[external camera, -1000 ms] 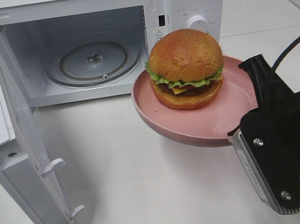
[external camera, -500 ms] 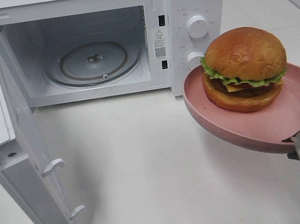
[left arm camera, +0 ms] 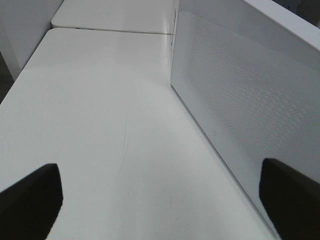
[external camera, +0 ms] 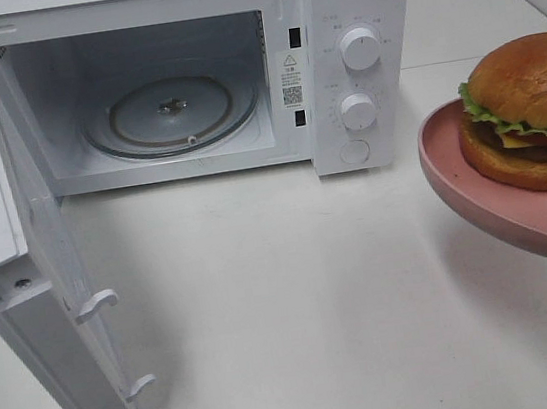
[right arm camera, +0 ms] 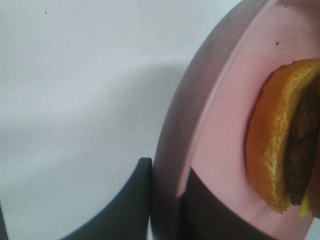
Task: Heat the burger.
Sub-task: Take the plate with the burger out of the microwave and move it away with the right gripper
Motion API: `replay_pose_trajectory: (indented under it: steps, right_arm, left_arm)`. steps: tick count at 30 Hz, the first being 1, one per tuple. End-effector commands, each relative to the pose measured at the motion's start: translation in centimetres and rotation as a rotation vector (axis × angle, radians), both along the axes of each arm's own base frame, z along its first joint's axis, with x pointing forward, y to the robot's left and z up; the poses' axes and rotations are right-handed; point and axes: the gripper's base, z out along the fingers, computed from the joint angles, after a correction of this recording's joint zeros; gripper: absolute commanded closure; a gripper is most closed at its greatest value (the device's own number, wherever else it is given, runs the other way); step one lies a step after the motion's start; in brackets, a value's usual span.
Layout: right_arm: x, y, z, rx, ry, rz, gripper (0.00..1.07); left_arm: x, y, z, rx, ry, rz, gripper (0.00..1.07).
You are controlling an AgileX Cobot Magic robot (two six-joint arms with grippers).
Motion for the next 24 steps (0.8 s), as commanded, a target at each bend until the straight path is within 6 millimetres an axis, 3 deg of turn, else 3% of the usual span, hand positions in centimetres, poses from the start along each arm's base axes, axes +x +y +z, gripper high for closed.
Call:
replay_pose_trajectory:
  steps: [1, 13, 24]
  right_arm:
    - [0.3, -0.3, 0.6, 0.015, -0.065, -0.046, 1.06]
    - [0.6, -1.9, -0.2, 0.009, -0.09, -0.374, 1.06]
    - [2.6, -1.5, -1.6, -0.029, -0.098, -0.706, 1.06]
  left_arm:
    - [-0.3, 0.0, 0.0, -0.002, -0.029, -0.001, 0.07]
    - [-0.3, 0.0, 0.0, -0.002, -0.029, -0.001, 0.07]
    - [-0.3, 0.0, 0.0, -0.002, -0.029, -0.001, 0.07]
